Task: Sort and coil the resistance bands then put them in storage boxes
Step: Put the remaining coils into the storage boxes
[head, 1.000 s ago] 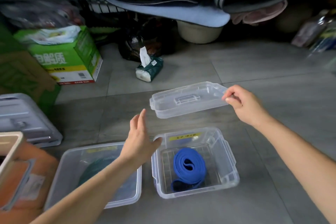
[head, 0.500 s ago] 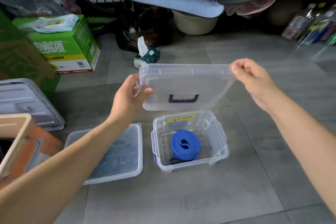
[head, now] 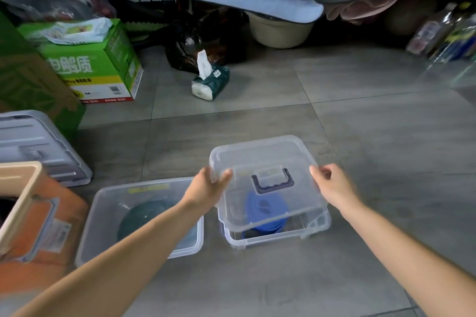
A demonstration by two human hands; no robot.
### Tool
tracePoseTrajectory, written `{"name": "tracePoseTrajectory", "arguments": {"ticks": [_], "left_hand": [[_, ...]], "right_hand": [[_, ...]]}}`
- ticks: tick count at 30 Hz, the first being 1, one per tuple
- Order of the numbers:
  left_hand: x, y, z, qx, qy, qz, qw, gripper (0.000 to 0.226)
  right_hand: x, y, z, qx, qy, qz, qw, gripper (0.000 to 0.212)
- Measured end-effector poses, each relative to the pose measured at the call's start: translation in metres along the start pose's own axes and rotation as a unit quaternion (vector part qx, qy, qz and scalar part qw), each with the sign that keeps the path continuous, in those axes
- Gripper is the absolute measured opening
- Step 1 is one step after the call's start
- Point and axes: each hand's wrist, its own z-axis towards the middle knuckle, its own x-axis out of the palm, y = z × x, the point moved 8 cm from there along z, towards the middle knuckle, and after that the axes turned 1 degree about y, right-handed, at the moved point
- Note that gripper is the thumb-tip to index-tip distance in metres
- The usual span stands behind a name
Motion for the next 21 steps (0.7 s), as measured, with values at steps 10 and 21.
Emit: {"name": "tracePoseTrajectory", "arguments": {"ticks": [10,21], "left_hand": [[0.039,0.023,0.004,0.019,0.068,0.018,0.997,0.022],[0.042,0.034,0.004,0.019,0.077,0.001,0.997,0.025]], "right_hand": [[-0.002,-0.031,-0.011,-0.008,-0.024,-0.082,0.996,0.042],[0.0,-0.035,-0.027,-0.027,-0.022,-0.09,0.995,0.036]]}}
